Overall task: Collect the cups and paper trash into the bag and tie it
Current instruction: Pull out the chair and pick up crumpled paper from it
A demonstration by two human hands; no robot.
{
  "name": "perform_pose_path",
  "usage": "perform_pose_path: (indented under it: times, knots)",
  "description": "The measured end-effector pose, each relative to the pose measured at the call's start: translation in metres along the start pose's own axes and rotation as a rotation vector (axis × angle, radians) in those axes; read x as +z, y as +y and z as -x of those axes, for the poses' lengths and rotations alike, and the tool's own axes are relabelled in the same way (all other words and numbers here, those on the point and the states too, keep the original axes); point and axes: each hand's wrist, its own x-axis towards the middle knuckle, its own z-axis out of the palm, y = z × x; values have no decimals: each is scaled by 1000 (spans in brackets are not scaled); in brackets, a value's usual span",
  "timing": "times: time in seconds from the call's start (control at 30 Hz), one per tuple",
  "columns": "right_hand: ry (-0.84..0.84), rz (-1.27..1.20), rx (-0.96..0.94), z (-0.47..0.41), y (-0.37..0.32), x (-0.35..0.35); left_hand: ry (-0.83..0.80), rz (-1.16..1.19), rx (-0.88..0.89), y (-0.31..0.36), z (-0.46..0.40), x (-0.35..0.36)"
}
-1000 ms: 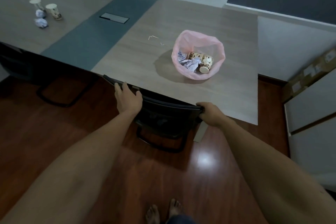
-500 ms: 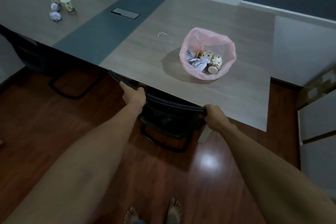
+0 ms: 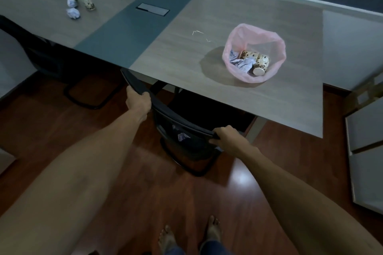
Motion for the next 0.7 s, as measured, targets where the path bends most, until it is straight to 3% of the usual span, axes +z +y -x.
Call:
perform_pose_path:
  times: [0.3, 0.7]
  knots:
    - [-28, 116, -273, -31, -118, 55, 26, -30, 70, -27, -58, -83]
    - [-42, 24, -297, -85, -242, 109, 66, -28, 90, -68, -89, -151]
